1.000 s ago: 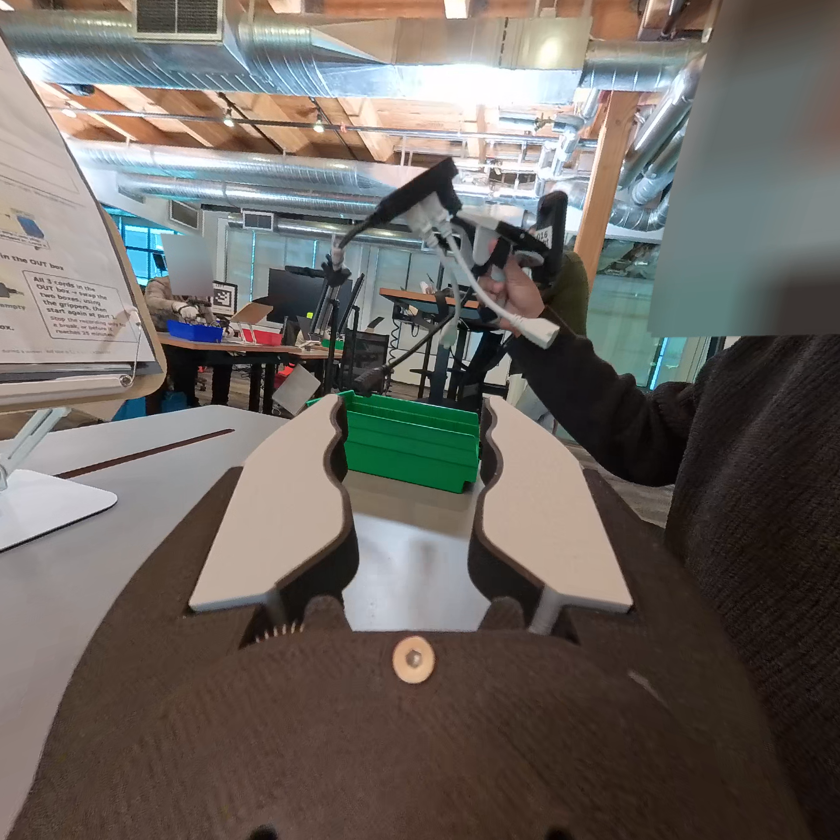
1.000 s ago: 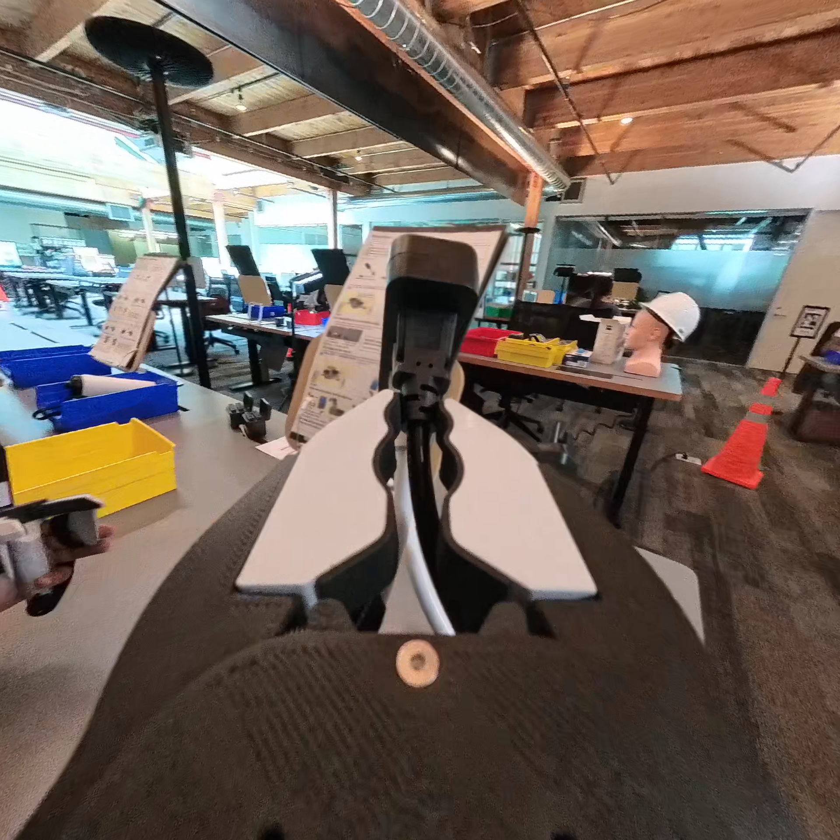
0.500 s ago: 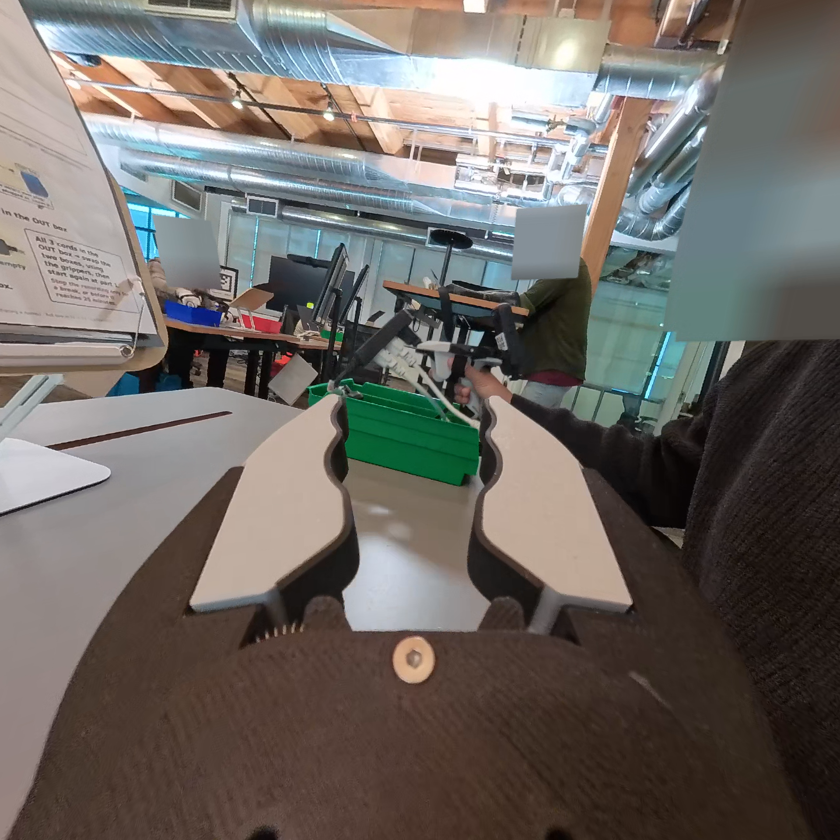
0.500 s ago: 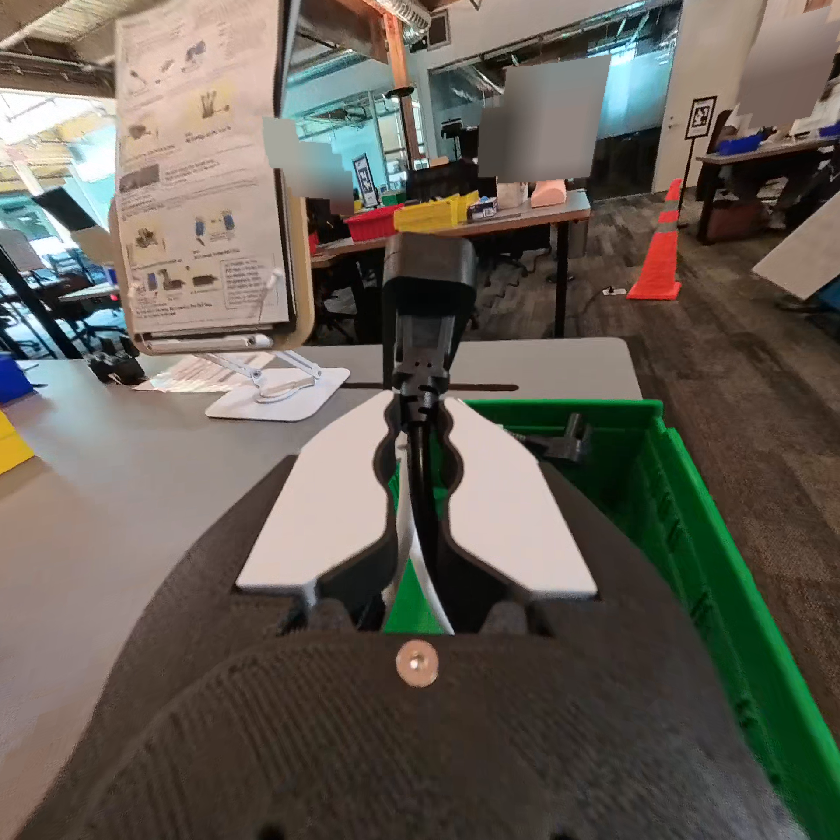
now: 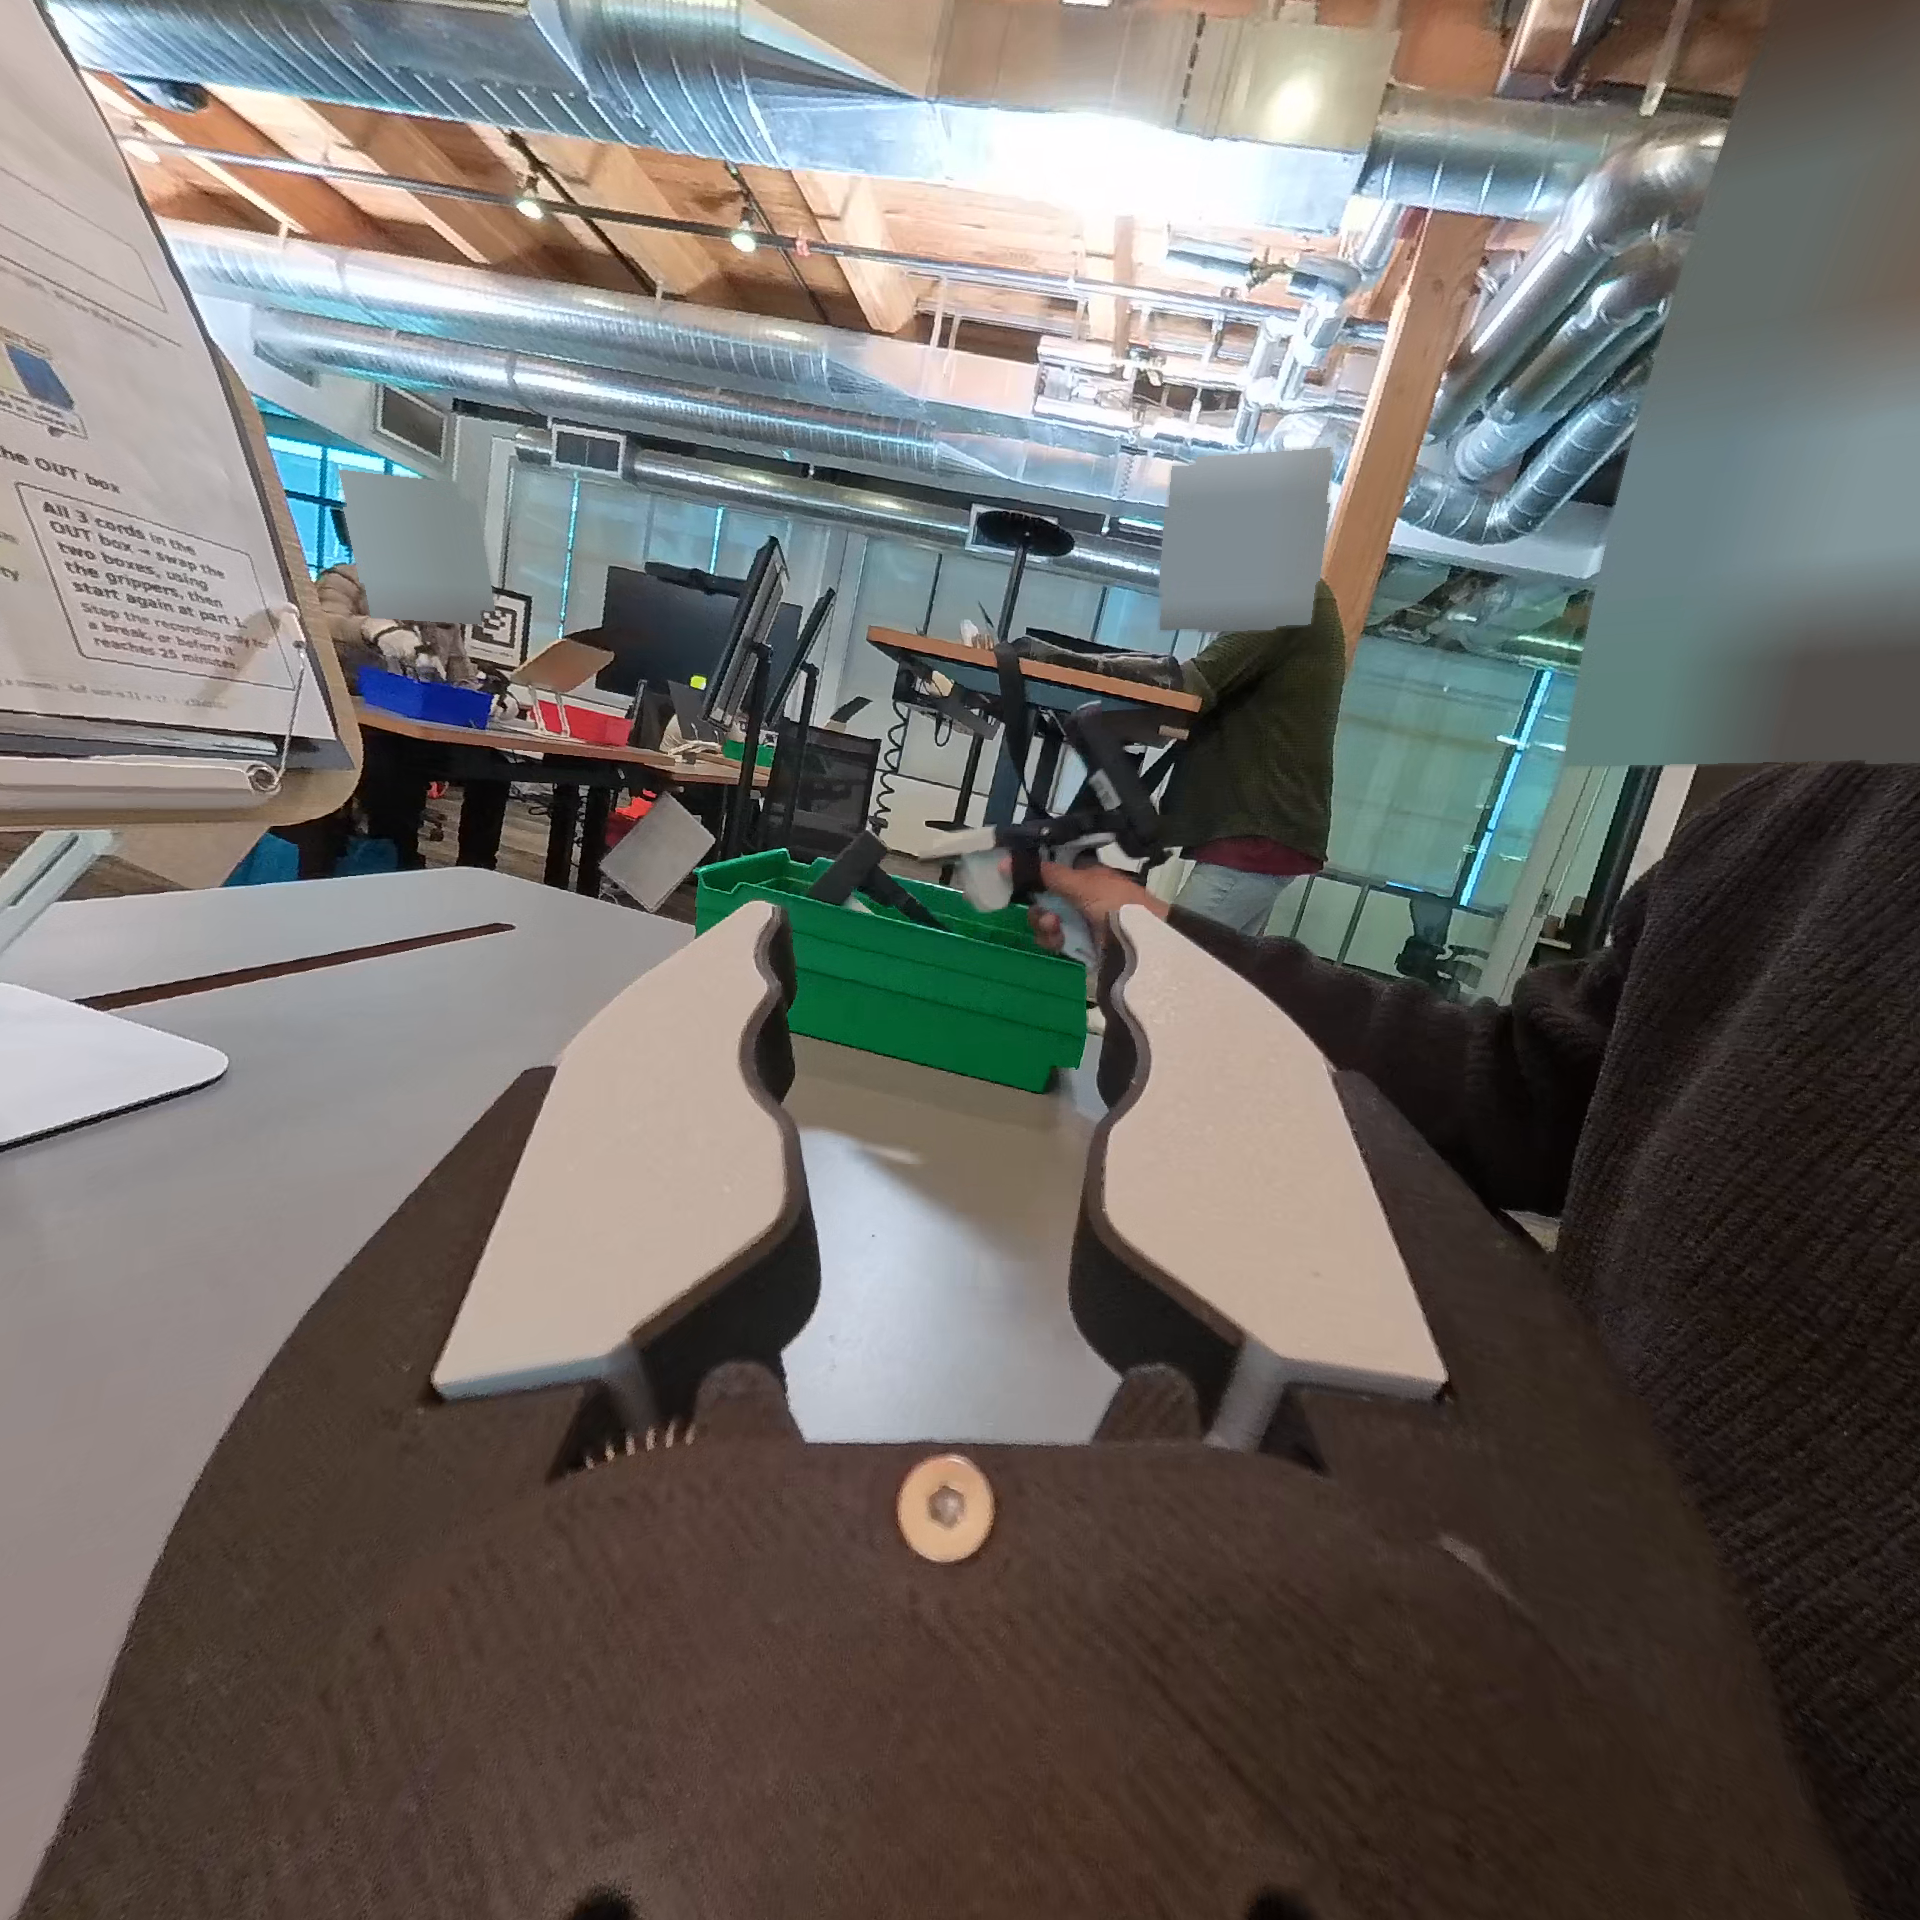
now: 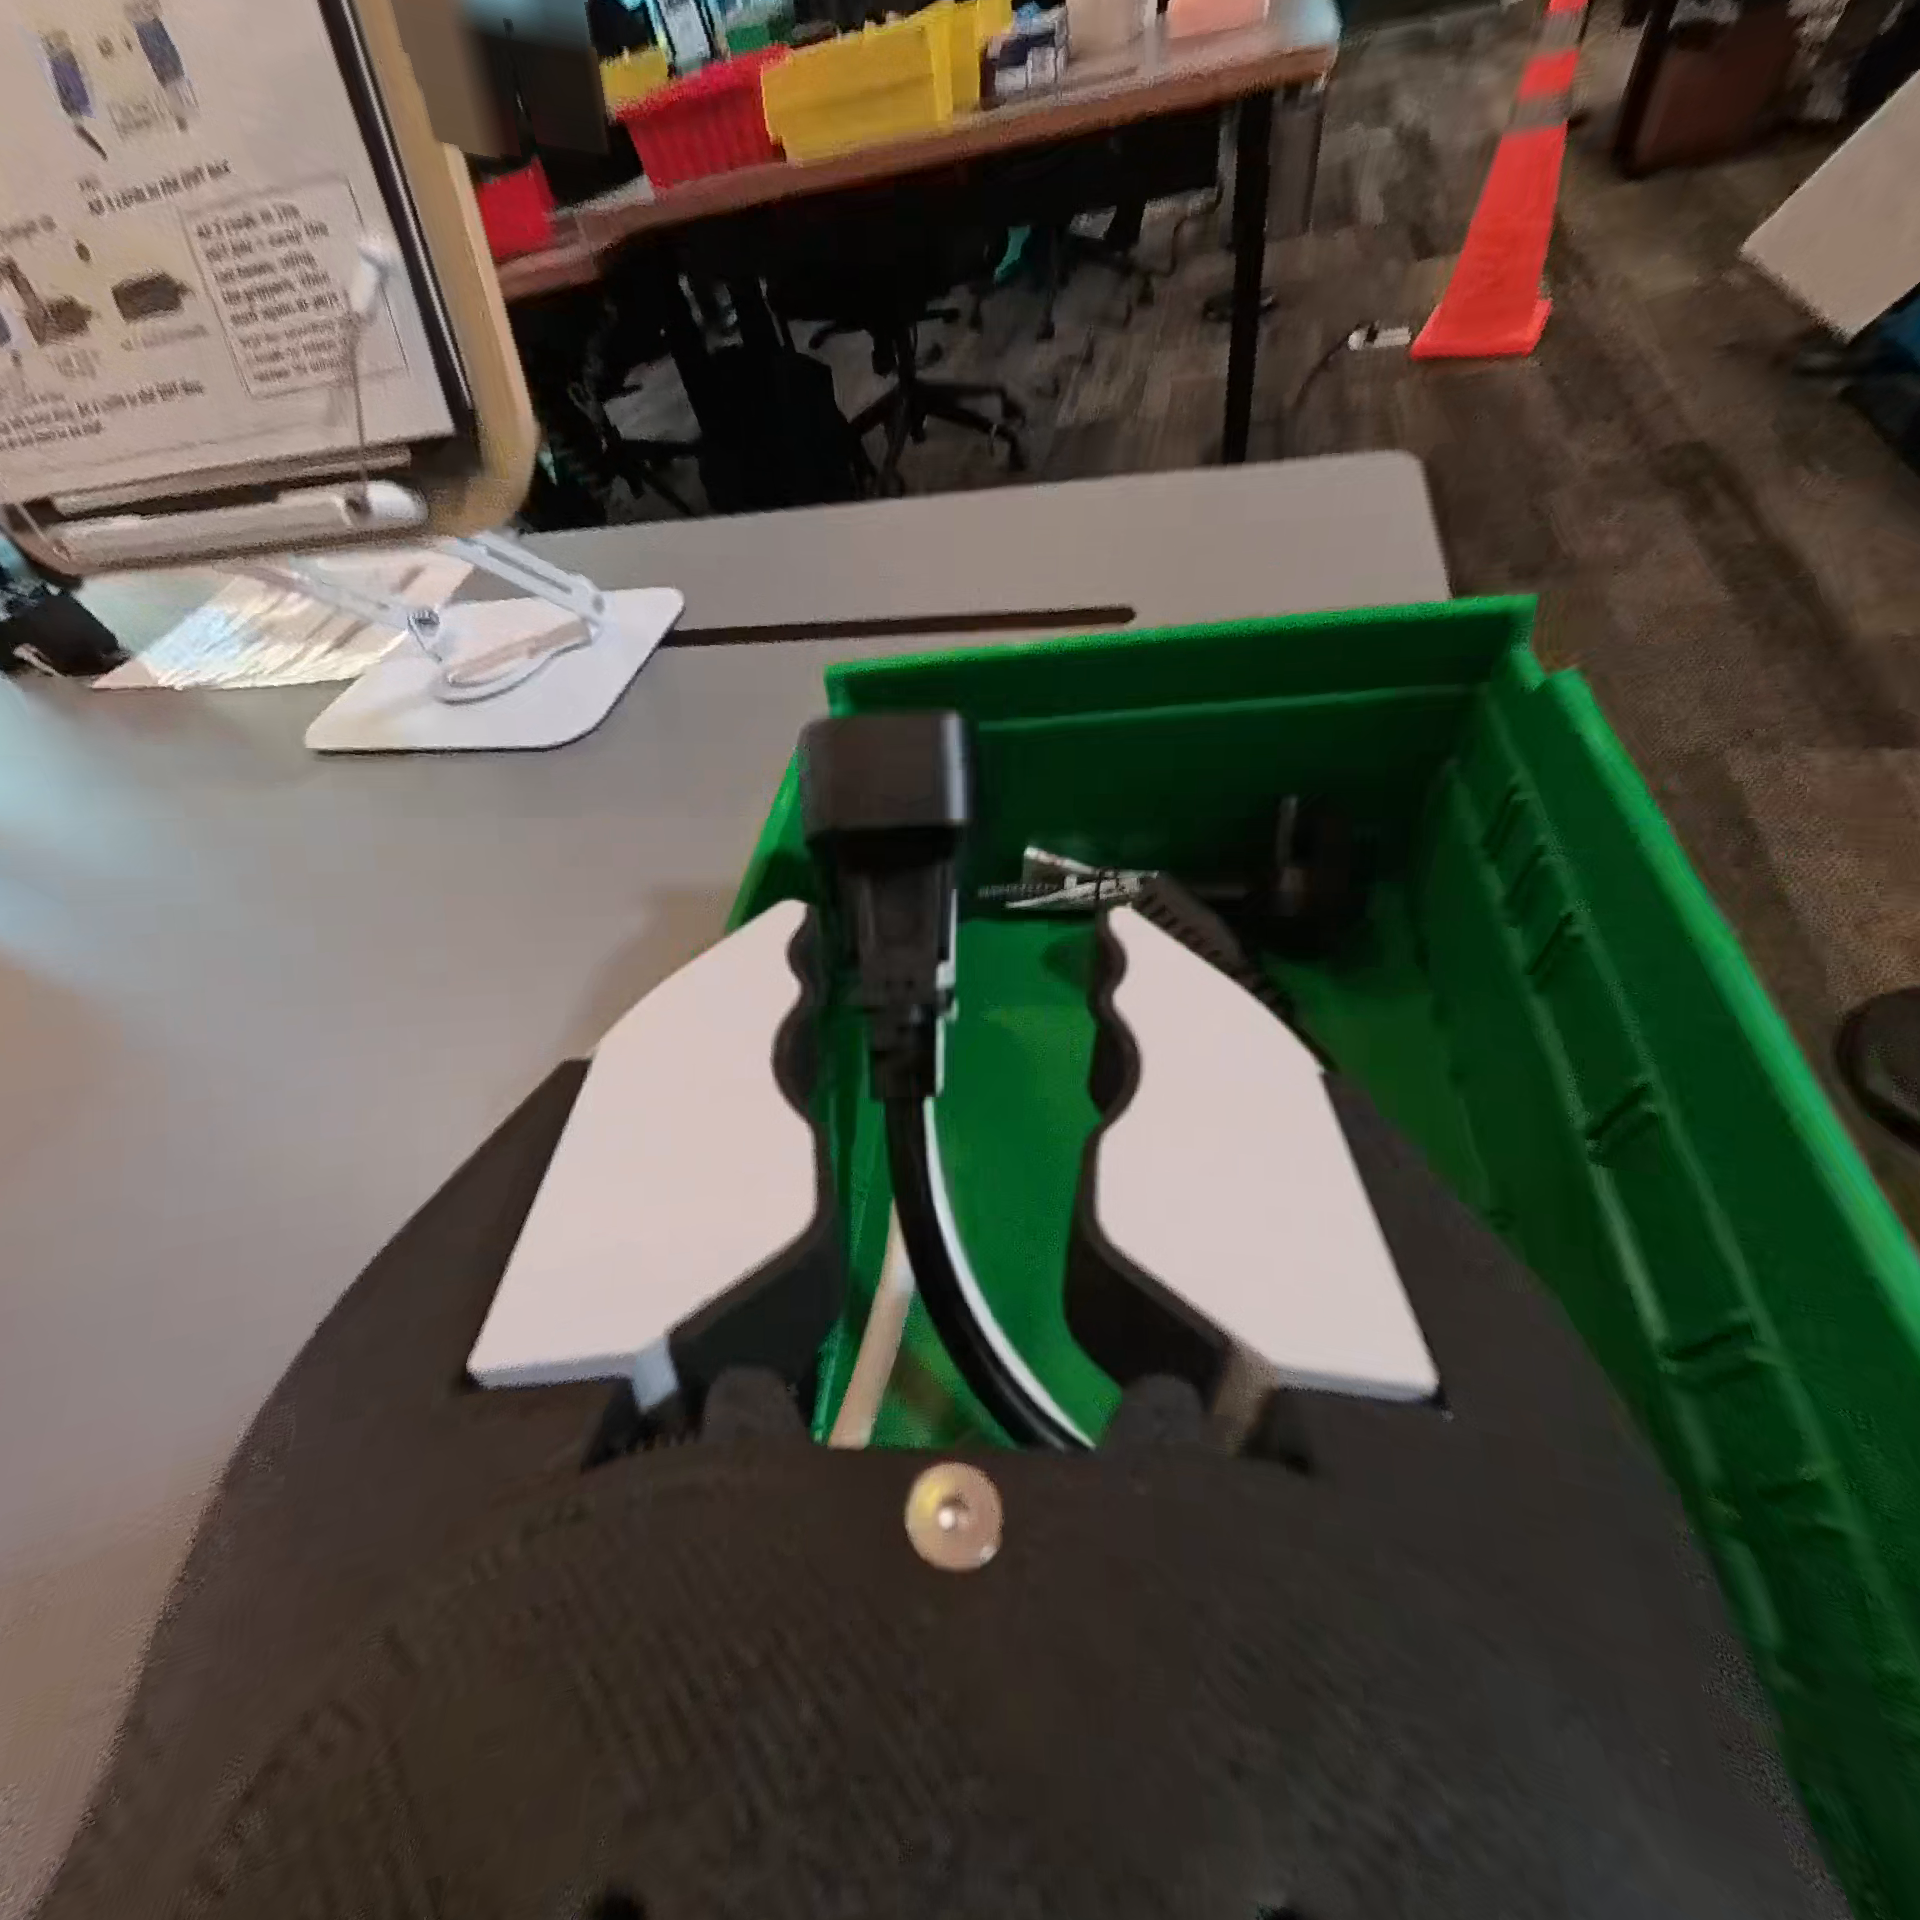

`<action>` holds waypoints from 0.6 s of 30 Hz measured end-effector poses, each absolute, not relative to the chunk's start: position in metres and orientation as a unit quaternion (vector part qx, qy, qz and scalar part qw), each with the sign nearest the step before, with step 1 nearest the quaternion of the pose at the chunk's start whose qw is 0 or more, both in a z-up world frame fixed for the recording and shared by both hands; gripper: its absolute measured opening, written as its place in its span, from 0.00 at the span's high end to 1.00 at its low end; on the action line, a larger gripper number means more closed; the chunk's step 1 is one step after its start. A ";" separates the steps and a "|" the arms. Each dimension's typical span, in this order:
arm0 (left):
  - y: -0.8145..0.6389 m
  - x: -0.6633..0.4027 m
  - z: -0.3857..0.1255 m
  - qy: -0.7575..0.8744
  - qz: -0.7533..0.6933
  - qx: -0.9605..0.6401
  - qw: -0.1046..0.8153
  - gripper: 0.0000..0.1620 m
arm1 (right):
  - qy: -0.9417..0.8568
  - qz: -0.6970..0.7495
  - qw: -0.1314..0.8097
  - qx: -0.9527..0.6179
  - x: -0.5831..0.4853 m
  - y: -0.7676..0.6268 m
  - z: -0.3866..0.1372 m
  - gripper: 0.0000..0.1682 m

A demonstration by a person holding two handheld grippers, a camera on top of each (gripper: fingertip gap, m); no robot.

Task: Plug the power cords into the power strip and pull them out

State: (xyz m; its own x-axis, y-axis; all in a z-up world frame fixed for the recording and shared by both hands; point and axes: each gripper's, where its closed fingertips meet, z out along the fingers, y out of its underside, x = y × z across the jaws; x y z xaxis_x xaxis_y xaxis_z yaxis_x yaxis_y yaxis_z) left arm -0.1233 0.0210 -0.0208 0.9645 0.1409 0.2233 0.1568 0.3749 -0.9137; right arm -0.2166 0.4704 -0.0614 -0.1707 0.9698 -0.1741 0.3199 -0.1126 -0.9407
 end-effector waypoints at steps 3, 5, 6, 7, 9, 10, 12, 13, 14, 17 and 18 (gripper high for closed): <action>0.022 -0.125 -0.026 -0.140 -0.010 -0.562 0.815 0.65 | -0.523 0.522 0.412 -0.533 -0.192 0.498 -0.021 0.70; 0.023 -0.130 -0.031 -0.158 -0.023 -0.563 0.811 0.60 | -0.462 0.534 0.461 -0.538 -0.168 0.523 -0.008 0.71; 0.024 -0.133 -0.034 -0.171 -0.030 -0.564 0.808 0.55 | -0.432 0.541 0.483 -0.537 -0.155 0.535 -0.006 0.73; 0.025 -0.136 -0.038 -0.183 -0.037 -0.566 0.803 0.51 | -0.414 0.535 0.504 -0.537 -0.144 0.547 -0.010 0.73; 0.029 -0.145 -0.047 -0.204 -0.037 -0.576 0.791 0.43 | -0.400 0.470 0.550 -0.562 -0.125 0.579 -0.032 0.72; 0.030 -0.149 -0.048 -0.209 -0.036 -0.578 0.788 0.42 | -0.395 0.437 0.564 -0.579 -0.117 0.593 -0.045 0.70; 0.036 -0.150 -0.046 -0.211 -0.062 -0.586 0.780 0.49 | -0.393 0.413 0.568 -0.594 -0.108 0.609 -0.063 0.59; 0.040 -0.149 -0.043 -0.202 -0.074 -0.584 0.783 0.51 | -0.406 0.418 0.556 -0.592 -0.112 0.609 -0.070 0.50; 0.045 -0.149 -0.041 -0.198 -0.078 -0.583 0.784 0.51 | -0.422 0.414 0.537 -0.601 -0.118 0.610 -0.080 0.45; 0.062 -0.156 -0.044 -0.195 -0.073 -0.588 0.782 0.45 | -0.473 0.382 0.464 -0.644 -0.139 0.613 -0.122 0.43; 0.069 -0.159 -0.046 -0.198 -0.075 -0.591 0.779 0.40 | -0.482 0.377 0.437 -0.659 -0.145 0.613 -0.136 0.45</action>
